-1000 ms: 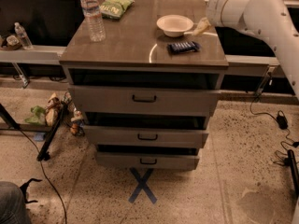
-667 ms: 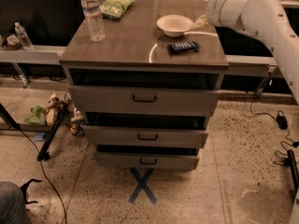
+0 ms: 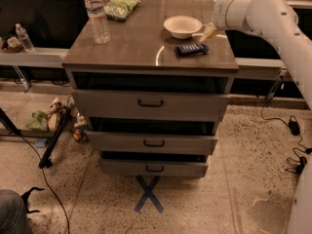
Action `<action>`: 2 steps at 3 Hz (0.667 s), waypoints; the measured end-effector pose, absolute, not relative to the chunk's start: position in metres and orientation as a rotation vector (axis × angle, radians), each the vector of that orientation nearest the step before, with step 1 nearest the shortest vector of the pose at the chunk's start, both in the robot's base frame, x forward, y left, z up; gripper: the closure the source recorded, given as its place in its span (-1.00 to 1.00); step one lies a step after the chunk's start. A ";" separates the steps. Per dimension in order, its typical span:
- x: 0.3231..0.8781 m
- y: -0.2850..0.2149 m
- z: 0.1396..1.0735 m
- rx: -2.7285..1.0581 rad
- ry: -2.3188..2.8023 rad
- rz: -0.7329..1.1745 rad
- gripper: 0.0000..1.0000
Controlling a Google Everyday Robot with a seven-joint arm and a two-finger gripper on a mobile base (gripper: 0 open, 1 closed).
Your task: Move paper bowl near water bottle
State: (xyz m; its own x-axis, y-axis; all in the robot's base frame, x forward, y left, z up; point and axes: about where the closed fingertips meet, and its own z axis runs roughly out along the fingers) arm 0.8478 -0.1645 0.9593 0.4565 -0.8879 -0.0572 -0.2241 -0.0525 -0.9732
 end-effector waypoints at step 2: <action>0.864 -0.157 0.935 -1.624 1.031 -0.703 -0.50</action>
Offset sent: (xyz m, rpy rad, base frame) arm 0.0271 0.0062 -0.0218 -0.0530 0.0596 0.0053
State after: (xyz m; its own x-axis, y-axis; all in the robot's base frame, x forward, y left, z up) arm 0.8637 -0.1567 0.9354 0.4587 -0.8872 -0.0499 -0.2775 -0.0897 -0.9565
